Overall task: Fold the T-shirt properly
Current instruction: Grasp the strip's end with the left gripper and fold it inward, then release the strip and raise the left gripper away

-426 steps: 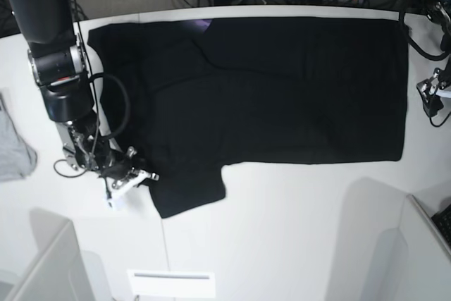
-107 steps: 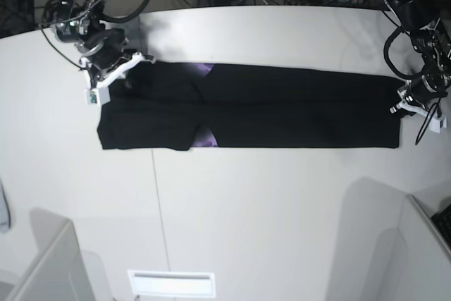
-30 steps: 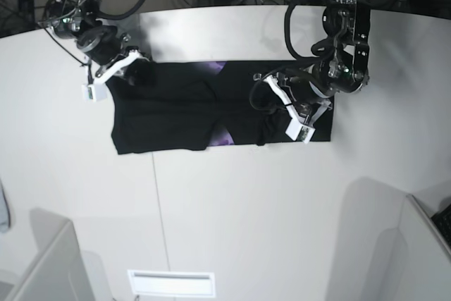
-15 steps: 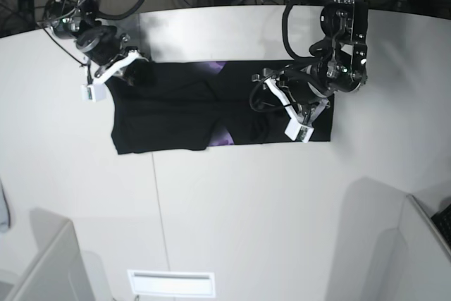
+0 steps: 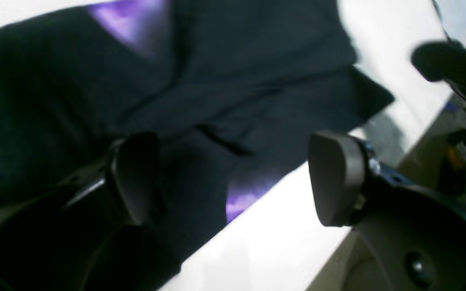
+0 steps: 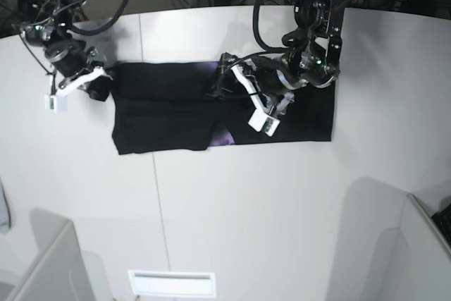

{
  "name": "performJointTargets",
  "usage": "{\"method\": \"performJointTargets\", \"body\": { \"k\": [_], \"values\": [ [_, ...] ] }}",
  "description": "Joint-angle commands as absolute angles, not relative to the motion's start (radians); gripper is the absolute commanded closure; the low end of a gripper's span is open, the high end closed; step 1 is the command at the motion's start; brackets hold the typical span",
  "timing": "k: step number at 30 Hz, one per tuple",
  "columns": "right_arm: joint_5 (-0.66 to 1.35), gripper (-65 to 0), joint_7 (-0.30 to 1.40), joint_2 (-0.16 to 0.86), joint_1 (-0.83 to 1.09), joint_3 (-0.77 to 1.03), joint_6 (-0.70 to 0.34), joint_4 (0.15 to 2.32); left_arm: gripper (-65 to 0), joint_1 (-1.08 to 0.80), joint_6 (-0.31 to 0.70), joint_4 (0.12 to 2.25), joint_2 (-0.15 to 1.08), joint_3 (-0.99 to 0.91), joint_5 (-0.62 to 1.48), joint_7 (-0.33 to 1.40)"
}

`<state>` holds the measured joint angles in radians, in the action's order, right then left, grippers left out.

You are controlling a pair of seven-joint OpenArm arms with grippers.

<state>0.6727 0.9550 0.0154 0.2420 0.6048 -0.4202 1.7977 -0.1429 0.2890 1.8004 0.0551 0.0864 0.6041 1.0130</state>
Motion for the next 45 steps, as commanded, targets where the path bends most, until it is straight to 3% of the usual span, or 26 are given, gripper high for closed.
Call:
{"method": "performJointTargets", "body": {
  "k": [1,2,4,6,8,13,20,25,34,45],
  "values": [
    [0.691,0.0,0.963,0.05,0.206,0.619,-0.427,1.814,-52.2,-0.163,0.285,1.851,0.081,0.036,0.605,0.998],
    [0.691,-1.4,1.012,0.061,0.177,0.624,-0.427,1.81,-47.9,-0.191,0.285,1.886,0.088,-0.018,0.605,0.998],
    [0.691,-19.4,1.089,0.076,0.133,0.642,-0.427,1.807,-35.9,-0.242,0.285,1.939,0.099,-0.133,0.605,0.998],
    [0.691,-36.3,1.158,0.084,0.082,0.653,-0.43,1.79,-17.9,-0.288,0.285,1.957,0.102,-0.271,0.605,0.998],
    [0.691,-44.4,1.196,0.108,0.035,0.651,-0.43,1.739,0.0,-0.321,0.285,1.952,0.102,-0.395,0.605,0.998],
    [0.691,-43.4,1.207,0.142,-0.045,0.642,-0.43,1.555,0.0,-0.38,0.286,1.934,0.113,-0.641,0.596,0.998],
    [0.691,-43.8,1.207,0.15,-0.099,0.641,-0.43,1.383,0.0,-0.409,0.291,1.893,0.147,-0.84,0.595,0.993],
    [0.691,-43.8,1.207,0.145,-0.104,0.631,-0.433,1.32,0.0,-0.403,0.386,1.796,0.173,-0.903,0.595,0.993],
    [0.796,-43.4,1.201,0.145,-0.088,0.51,-0.433,1.262,0.0,-0.407,0.397,1.689,0.193,-0.886,0.593,0.881],
    [0.796,-43.2,1.178,0.113,-0.071,0.447,-0.433,1.257,0.0,-0.351,0.398,1.685,0.217,-0.638,0.447,0.878]
  ]
}}
